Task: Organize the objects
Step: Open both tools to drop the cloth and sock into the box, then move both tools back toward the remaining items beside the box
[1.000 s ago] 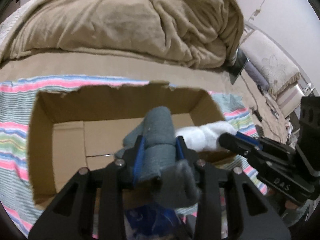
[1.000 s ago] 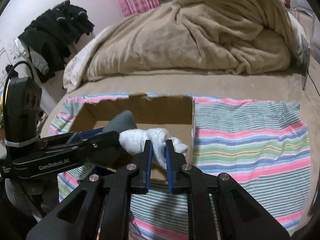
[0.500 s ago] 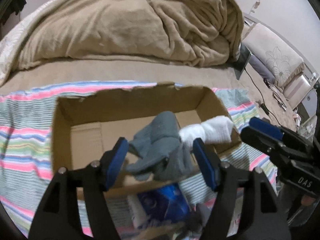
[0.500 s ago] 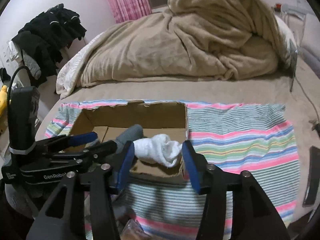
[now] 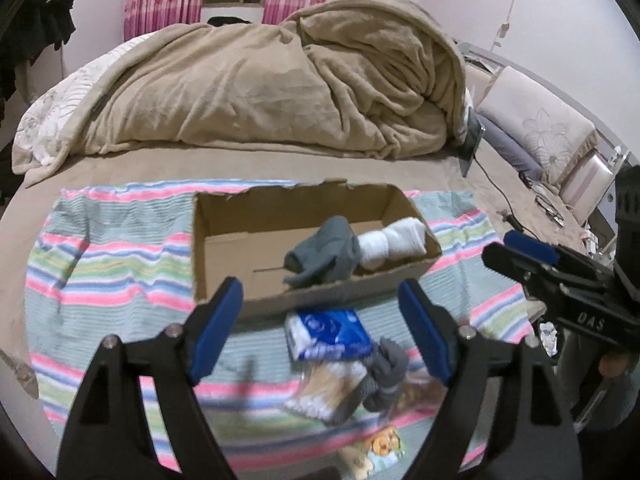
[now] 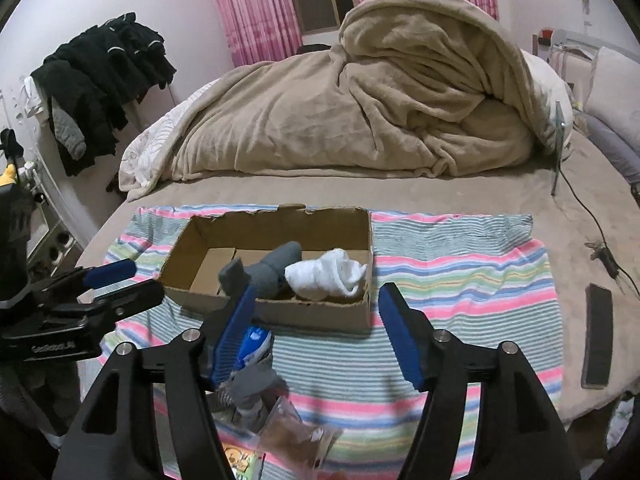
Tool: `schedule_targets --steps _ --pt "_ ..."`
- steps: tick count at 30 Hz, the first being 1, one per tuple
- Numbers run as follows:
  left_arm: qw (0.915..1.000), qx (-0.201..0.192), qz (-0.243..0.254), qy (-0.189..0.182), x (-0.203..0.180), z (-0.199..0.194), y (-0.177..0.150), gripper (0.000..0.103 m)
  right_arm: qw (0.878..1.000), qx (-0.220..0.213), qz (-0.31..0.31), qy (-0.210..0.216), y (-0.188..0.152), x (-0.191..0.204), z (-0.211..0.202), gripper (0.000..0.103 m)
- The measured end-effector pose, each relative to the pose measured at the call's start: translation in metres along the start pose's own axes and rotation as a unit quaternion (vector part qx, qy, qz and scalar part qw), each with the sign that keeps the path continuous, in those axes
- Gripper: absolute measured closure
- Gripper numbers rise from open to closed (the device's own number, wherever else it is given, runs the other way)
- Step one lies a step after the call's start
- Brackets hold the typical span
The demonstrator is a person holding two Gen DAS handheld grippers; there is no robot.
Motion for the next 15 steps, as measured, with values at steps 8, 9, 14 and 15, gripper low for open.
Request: schedule_targets --steps 8,9,14,15 --pt "0.9999 -0.007 -0.006 0.007 0.008 -0.029 -0.02 0.021 1.0 0.0 -0.012 -0.001 -0.014 0.013 -0.018 0.028" --pt "0.9999 -0.006 -0.008 0.008 0.009 -0.031 -0.023 0.021 1.0 0.003 -0.012 -0.001 -0.017 0.013 -0.019 0.028" --pt "0.9998 0.005 -0.013 0.011 0.013 -0.033 -0.043 0.021 1.0 0.02 -0.011 0.001 -0.036 0.017 -0.018 0.028" --pt "0.9998 0.009 -0.014 0.012 0.014 -0.032 -0.048 0.021 1.0 0.023 -0.01 0.001 -0.04 0.017 -0.018 0.028"
Point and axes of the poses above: each gripper's, at about its wrist camera, not at the fingertips, and z roughly the way its jaws point, x to its left, y to its top, the point moved 10 cm from there along z, roughly the way its jaws point, and after that the axes turned 6 degrees about -x, right-handed, at the moved point
